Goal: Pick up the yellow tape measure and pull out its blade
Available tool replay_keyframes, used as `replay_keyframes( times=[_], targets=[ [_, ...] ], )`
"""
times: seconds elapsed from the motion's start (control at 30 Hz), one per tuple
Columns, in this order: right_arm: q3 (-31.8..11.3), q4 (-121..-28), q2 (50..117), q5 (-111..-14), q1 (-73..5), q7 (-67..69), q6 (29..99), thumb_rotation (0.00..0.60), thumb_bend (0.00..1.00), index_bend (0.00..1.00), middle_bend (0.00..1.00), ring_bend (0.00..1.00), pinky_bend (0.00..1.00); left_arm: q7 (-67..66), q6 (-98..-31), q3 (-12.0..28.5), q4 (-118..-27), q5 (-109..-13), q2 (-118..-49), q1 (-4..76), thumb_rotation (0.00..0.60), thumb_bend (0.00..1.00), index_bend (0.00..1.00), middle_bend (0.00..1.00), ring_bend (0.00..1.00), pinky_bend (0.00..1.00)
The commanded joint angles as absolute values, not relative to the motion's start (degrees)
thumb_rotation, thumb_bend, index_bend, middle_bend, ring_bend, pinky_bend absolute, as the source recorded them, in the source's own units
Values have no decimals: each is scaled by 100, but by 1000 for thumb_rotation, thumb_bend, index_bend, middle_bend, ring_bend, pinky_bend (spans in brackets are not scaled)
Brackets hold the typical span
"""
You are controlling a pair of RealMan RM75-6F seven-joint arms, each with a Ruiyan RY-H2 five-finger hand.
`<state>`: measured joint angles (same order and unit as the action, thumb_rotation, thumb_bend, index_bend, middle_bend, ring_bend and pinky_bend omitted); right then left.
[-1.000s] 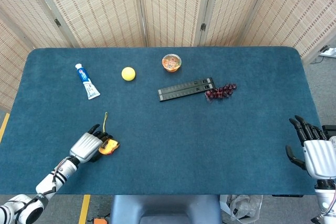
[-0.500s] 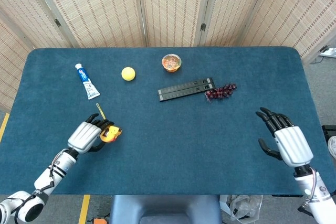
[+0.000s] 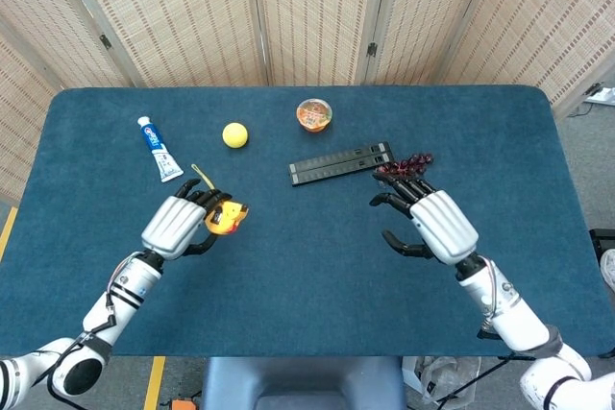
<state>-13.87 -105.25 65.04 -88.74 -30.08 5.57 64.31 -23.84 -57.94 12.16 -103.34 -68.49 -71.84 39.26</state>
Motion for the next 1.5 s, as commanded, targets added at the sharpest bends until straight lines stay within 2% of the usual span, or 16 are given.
replay_keyframes(
  times=[0.03, 0.33, 0.53, 0.77, 1.5],
  targets=[
    [-1640, -10586, 6795, -8279, -3427, 493, 5870, 600, 426, 393, 164, 150, 191, -2697, -5843, 1329, -10551, -6538, -7254, 4082, 600, 441, 432, 414, 314, 136],
    [-1987, -10390, 7365, -7142, -4353, -67, 5035, 600, 425, 404, 164, 141, 191, -3304, -6058, 1405, -10991, -6013, -7441, 4363, 600, 442, 430, 414, 315, 128],
    [-2121, -10193, 7681, -6538, -4839, -327, 4759, 600, 425, 404, 164, 135, 191, -3649, -6202, 1358, -11132, -5829, -7545, 4518, 600, 442, 428, 413, 314, 117],
    [-2169, -10035, 7914, -6162, -5162, -497, 4732, 600, 425, 420, 165, 136, 191, -3813, -6399, 1300, -11199, -5761, -7630, 4590, 600, 442, 427, 414, 314, 115],
    [-2036, -9865, 8068, -5719, -5530, -546, 4715, 600, 417, 448, 168, 137, 191, -3758, -6579, 1172, -11248, -5718, -7614, 4662, 600, 442, 426, 414, 312, 103]
  ],
)
